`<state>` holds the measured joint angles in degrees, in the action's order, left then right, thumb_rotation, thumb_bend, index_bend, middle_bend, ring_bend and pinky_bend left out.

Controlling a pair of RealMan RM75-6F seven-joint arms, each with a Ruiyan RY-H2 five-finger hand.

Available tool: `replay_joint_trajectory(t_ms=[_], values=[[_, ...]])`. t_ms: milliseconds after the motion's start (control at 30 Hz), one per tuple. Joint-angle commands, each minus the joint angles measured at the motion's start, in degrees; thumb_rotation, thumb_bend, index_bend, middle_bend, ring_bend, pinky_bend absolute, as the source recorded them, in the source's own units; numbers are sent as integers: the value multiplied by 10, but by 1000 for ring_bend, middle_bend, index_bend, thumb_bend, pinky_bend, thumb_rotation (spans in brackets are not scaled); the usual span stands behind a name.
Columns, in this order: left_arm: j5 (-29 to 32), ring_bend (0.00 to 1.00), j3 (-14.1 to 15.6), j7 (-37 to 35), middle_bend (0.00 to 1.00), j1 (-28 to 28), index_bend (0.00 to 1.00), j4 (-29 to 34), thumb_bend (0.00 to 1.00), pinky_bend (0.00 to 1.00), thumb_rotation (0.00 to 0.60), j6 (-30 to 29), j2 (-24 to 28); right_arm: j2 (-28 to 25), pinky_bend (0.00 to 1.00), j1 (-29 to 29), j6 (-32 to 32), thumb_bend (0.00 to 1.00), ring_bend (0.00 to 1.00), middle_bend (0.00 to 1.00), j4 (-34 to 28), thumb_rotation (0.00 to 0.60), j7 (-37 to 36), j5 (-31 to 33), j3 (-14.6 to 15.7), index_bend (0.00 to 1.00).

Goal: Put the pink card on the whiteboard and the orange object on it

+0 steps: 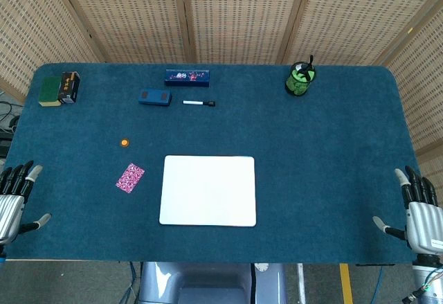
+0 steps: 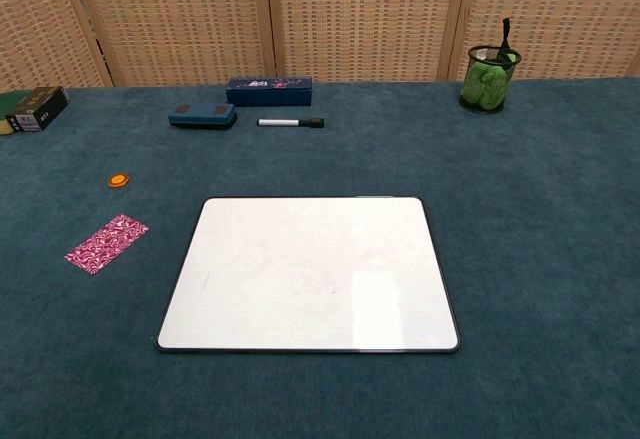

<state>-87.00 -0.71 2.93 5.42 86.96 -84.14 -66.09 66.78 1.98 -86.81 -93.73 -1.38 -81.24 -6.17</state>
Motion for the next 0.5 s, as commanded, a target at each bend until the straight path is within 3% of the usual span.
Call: replay_joint_trajectory(t_ms=[33, 367, 500], values=[[1, 0, 0, 1, 0, 1, 0, 0, 0, 0, 600, 2, 0, 0, 0, 0, 1, 0, 0, 0, 0, 600, 0, 0, 0, 0], [2, 0, 0, 2, 0, 8, 0, -3, 0, 0, 600, 17, 0, -1, 0, -1, 1, 0, 0, 0, -2, 600, -3, -1, 1, 0], [9, 0, -20, 1, 0, 31, 0, -8, 0, 0, 600, 32, -1, 0, 0, -1, 0, 0, 0, 0, 0, 600, 1, 0, 0, 0]])
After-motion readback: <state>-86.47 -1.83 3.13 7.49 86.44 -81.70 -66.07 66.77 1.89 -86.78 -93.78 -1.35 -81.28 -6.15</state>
